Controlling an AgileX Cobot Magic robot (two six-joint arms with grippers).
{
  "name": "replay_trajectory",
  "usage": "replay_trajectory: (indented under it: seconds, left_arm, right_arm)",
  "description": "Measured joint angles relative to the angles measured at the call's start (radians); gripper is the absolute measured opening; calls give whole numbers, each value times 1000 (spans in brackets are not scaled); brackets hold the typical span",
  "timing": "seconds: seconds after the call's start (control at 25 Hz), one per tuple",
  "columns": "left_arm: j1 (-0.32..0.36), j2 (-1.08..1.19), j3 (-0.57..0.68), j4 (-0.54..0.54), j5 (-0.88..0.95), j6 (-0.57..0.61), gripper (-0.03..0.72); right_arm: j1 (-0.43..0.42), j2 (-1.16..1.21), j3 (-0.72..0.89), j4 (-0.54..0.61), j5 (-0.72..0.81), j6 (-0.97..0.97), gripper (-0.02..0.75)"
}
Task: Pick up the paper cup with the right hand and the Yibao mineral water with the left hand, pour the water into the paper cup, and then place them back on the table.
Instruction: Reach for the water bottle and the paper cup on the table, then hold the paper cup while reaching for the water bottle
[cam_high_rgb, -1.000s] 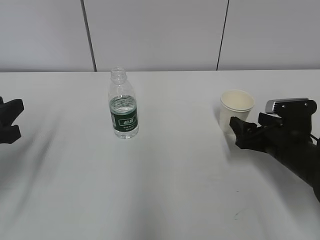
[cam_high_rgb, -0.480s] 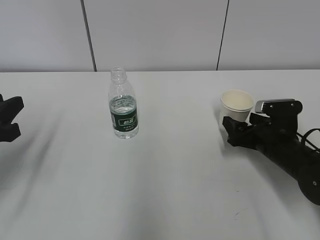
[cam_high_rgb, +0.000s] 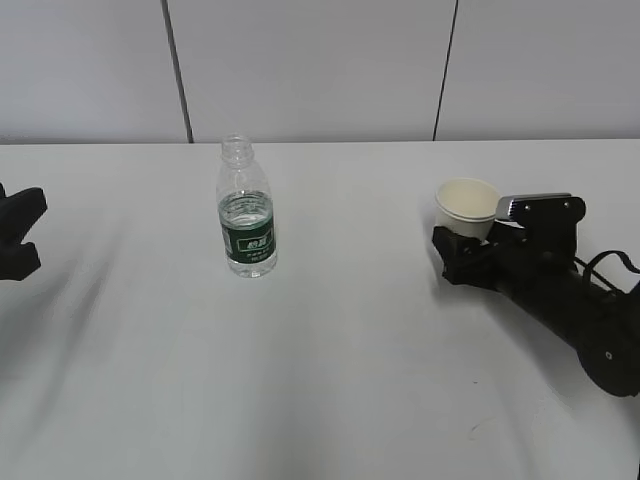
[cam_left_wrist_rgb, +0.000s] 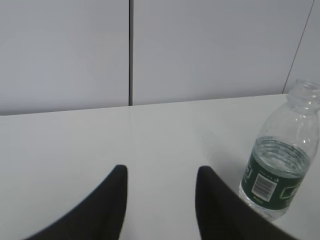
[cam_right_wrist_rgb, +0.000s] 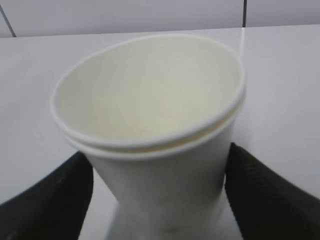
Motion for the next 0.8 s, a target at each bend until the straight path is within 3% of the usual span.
replay_trajectory:
  seconds: [0.8]
  left_arm:
    - [0,0,0,37,0,0,291]
  right_arm:
    - [0,14,-48,-17,0,7,640]
